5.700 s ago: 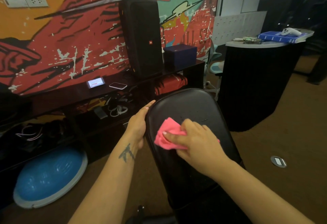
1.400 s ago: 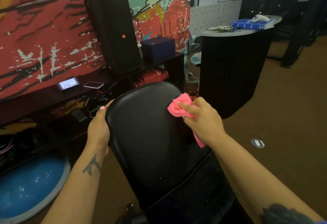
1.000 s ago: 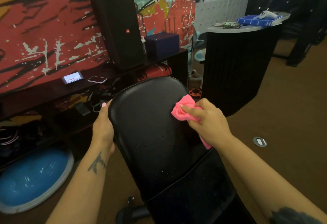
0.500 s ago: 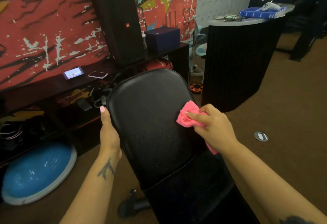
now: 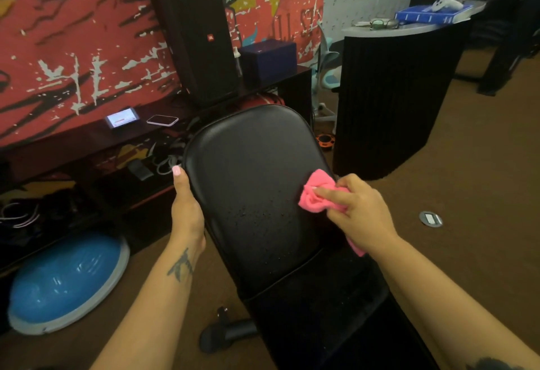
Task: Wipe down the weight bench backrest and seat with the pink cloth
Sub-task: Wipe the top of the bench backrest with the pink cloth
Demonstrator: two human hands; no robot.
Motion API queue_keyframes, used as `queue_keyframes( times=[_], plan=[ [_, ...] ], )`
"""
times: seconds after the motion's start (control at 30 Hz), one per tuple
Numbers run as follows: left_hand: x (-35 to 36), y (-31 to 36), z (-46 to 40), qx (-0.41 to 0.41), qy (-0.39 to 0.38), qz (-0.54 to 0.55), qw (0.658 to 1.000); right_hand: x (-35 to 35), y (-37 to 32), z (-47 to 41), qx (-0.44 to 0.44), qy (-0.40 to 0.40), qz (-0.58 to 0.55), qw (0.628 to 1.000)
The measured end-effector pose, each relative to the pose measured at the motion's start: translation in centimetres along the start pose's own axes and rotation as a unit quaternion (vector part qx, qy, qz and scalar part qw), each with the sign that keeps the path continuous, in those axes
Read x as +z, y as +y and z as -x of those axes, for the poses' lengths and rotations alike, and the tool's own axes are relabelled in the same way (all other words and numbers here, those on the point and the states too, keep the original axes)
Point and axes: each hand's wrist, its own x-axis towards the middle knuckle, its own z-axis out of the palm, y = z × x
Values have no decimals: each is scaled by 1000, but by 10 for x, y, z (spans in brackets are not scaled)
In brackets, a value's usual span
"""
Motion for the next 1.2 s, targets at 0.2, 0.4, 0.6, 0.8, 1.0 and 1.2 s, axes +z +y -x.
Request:
queue_keyframes(
  times=[0.2, 0.4, 0.6, 0.8, 1.0, 1.2],
  plan=[
    [-1, -4, -6, -16, -22, 9, 1000, 5, -24, -21, 85, 44, 8, 995],
    [-1, -2, -1, -14, -42, 17, 999, 6, -30, 14, 8, -9, 24, 1000],
    [-3, -8, -8, -8, -33, 14, 999, 0, -30, -9, 97, 24, 50, 994],
    [-1, -3, -4, -10, -24, 10, 1000, 6, -60, -3, -28, -24, 13, 999],
    [-2, -8, -7, -1, -17, 11, 1000, -2, -36, -5, 25, -2, 22, 999],
    [-1, -8, -7, 9, -16, 23, 1000, 12, -79, -14, -49, -9, -8, 999]
  ],
)
